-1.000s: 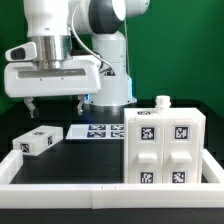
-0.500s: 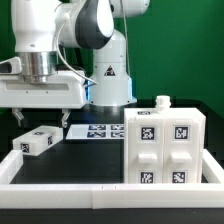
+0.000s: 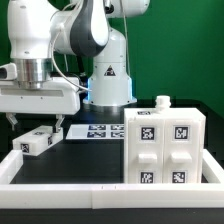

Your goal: Assemble cabinet

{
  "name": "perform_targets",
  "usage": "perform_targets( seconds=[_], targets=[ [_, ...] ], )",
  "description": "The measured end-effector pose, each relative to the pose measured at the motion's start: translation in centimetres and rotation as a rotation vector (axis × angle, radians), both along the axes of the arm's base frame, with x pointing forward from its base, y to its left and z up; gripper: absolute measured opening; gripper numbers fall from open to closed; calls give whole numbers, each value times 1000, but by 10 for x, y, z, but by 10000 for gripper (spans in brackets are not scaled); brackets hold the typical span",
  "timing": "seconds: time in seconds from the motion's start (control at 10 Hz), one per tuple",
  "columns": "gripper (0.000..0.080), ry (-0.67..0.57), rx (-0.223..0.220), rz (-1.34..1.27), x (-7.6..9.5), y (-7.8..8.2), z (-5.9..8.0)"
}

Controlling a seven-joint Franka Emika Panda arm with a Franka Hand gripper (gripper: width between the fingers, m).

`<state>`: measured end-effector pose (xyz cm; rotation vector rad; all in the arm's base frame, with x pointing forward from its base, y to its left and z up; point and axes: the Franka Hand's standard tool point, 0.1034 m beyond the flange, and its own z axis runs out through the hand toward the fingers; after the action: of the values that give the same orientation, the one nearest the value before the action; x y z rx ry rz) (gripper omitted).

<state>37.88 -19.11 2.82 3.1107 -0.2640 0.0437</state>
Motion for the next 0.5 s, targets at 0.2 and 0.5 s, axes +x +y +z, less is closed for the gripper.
perform_targets(
  seconds=[0.2, 0.5],
  targets=[
    [797, -2, -14, 4, -3, -1, -9],
    [797, -17, -43, 21, -9, -2, -20]
  ],
)
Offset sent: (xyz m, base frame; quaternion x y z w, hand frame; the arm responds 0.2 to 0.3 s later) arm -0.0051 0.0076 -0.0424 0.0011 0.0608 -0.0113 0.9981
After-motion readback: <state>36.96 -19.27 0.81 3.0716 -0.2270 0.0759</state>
